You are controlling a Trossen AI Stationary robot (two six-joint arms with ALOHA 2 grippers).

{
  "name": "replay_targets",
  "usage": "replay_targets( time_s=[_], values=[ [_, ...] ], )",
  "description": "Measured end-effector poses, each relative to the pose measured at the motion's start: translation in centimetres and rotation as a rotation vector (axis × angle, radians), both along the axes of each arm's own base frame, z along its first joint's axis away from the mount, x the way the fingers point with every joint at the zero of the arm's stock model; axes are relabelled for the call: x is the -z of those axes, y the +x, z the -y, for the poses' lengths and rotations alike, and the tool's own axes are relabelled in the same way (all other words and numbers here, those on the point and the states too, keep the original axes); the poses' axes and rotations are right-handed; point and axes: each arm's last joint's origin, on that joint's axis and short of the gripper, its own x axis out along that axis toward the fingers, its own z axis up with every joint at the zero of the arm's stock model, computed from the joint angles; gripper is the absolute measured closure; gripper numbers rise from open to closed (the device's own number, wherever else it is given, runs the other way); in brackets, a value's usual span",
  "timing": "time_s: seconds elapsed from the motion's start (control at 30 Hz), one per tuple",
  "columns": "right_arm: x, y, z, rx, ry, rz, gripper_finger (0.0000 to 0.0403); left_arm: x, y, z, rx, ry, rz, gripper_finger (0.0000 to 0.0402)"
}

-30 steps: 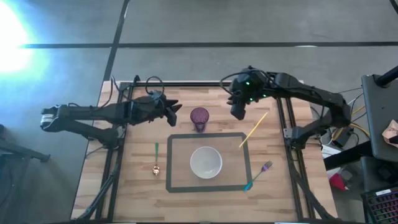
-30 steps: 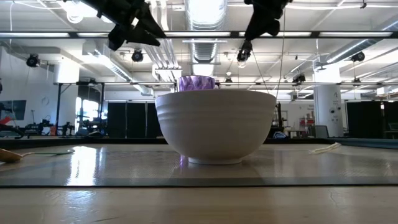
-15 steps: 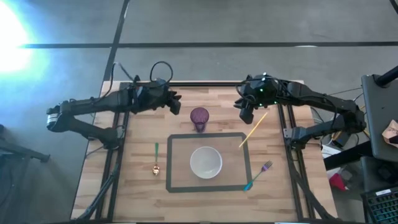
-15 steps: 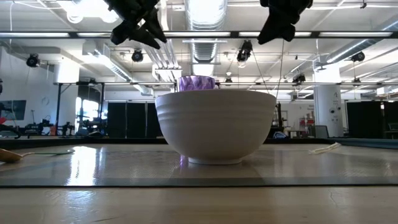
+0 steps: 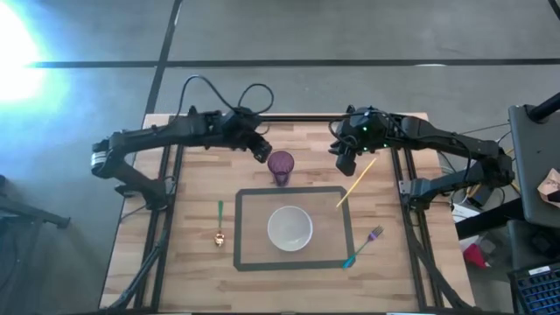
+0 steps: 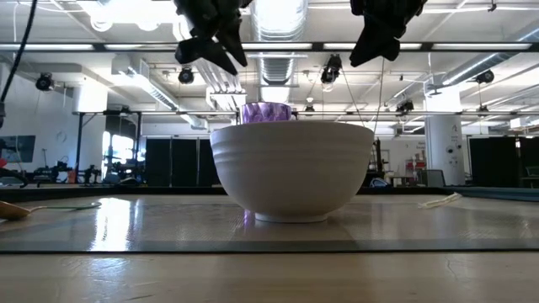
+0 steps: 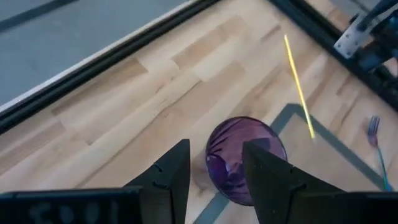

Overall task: Pick & Place Utensil
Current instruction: Put the purple cup on the mat to the top left of the white bowl

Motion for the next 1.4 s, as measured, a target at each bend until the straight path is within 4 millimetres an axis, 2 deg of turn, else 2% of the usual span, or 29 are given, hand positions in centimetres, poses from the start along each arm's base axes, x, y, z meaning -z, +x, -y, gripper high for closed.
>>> replay_targets(
  time_s=[0.5, 1.03, 1.4],
  values=[
    [0.0, 0.0, 0.0, -0.003, -0.004, 0.003, 0.0334, 4.0, 3.4, -0.8, 0.009, -0.052, -0.165, 0.0264],
    [-0.1, 0.2, 0.1, -0.003, -0.01, 0.023, 0.0316, 5.6, 4.5, -0.9, 0.037, -0.088, -0.205, 0.0264],
    [0.0, 0.2, 0.1, -0.003, -0.009, 0.02, 0.0334, 5.9, 4.6, -0.9, 0.057, -0.091, -0.214, 0.0264]
  ],
)
